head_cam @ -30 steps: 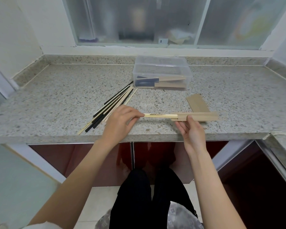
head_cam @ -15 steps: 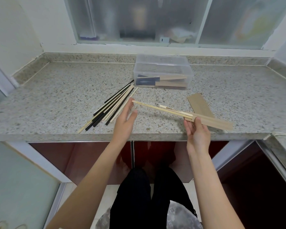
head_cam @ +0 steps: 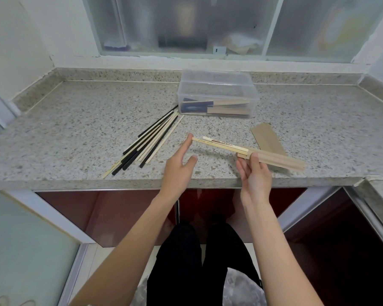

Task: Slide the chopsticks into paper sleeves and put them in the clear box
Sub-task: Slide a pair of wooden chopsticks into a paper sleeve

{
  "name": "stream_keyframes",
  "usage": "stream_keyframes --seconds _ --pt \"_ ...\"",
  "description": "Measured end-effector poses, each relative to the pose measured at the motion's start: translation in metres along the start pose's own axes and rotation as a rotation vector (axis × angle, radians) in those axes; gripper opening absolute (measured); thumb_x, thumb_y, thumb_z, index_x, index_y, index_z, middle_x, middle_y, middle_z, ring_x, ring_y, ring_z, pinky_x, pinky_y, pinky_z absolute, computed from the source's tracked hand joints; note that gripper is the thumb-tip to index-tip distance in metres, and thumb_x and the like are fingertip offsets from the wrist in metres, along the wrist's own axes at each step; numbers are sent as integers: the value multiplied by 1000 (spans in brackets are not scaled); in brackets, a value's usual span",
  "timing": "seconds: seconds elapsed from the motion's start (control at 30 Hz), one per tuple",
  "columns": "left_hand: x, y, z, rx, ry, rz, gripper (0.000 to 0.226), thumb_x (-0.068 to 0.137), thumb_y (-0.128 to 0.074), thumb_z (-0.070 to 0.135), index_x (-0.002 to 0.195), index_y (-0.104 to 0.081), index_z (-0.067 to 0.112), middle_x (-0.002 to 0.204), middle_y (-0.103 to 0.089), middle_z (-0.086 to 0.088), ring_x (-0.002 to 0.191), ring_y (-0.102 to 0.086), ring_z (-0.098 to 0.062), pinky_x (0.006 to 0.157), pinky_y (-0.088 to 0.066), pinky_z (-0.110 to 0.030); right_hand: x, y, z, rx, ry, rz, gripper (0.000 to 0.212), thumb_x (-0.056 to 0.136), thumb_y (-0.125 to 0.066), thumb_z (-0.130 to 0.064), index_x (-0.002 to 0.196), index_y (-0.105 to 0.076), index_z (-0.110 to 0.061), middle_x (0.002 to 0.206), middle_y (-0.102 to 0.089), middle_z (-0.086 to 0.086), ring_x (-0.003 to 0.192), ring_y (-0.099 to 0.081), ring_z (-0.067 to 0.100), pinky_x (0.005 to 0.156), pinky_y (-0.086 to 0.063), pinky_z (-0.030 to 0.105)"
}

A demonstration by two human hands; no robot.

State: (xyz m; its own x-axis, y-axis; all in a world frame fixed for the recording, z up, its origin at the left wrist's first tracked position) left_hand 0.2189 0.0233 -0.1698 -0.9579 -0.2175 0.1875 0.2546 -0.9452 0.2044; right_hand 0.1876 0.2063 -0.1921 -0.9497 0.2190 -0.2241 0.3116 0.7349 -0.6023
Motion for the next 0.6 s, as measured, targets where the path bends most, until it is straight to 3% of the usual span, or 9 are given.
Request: stream_keyframes --seconds 0.1,0.2,0.3,0.37,0.47,0.5,0.6 --pt "1 -3 -4 18 -8 -11 60 95 -47 8 145 -28 35 150 -32 11 69 -43 15 64 -37 3 -2 -4 3 0 -6 -13 13 98 -49 -16 103 -60 -10 97 -68 4 80 -70 9 78 -57 22" --pt "4 -3 -9 23 -13 -13 60 95 -48 10 144 -29 38 150 -33 12 70 -31 12 60 -36 1 -3 -9 10 -11 -18 -31 14 98 -49 -17 104 -60 -11 99 -69 5 82 -70 10 79 -57 24" --pt "4 -4 -8 26 -20 -7 60 95 -48 9 145 -30 36 149 -34 12 74 -46 15 67 -38 2 -3 -13 14 -5 -33 -28 15 98 -50 -16 105 -61 -9 99 -69 6 84 -70 12 80 -57 25" --pt "6 -2 -7 -3 -13 -4 59 95 -48 6 145 -31 33 145 -37 14 89 -50 24 78 -39 -1 -2 -16 15 -9 -45 -33 15 97 -50 -16 104 -62 -9 98 -69 5 85 -70 12 80 -57 24" --pt "12 5 -10 -114 32 24 53 96 -47 8 142 -36 33 138 -44 17 123 -44 8 103 -35 -18 -1 -20 16 -67 -58 -43 13 95 -55 -15 100 -66 -10 91 -72 0 85 -69 11 77 -57 21" --pt "14 8 -10 -142 49 46 51 96 -47 10 141 -37 32 136 -46 15 126 -43 3 107 -34 -23 1 -21 17 -90 -62 -45 11 94 -57 -15 97 -67 -11 86 -72 -2 82 -68 9 75 -57 20" --pt "26 23 -4 -84 43 140 39 96 -51 25 134 -47 29 127 -57 10 116 -53 -1 99 -42 -21 8 -30 18 -152 -95 -85 9 91 -62 -13 92 -69 -8 76 -65 -1 70 -62 6 66 -54 16"
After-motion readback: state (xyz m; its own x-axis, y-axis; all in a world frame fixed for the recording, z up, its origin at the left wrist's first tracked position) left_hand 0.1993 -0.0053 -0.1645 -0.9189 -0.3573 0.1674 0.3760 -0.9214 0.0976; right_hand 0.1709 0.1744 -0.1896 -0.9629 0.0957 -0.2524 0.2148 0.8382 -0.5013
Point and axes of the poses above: each hand's wrist, its own x-axis towards the middle knuckle, its own y-axis out of the back of the hand, z = x × y, the point moved 6 cm from there along x, towards the middle knuckle
